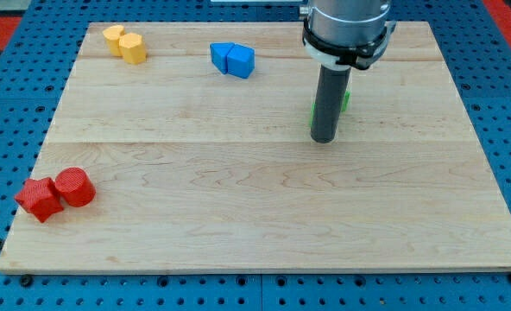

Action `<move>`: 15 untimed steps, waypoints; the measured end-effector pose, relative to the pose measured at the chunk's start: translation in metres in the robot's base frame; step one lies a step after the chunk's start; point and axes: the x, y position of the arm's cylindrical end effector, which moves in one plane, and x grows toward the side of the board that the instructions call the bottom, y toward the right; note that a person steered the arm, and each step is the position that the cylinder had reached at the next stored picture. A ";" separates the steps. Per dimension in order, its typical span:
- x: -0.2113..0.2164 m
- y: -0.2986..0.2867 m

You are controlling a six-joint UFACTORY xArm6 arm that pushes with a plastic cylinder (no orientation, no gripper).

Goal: Keep the geen blocks vertical at the right side of the blue blocks

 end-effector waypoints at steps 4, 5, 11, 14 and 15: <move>-0.080 0.091; -0.017 0.049; -0.087 0.008; -0.070 0.087; -0.105 0.080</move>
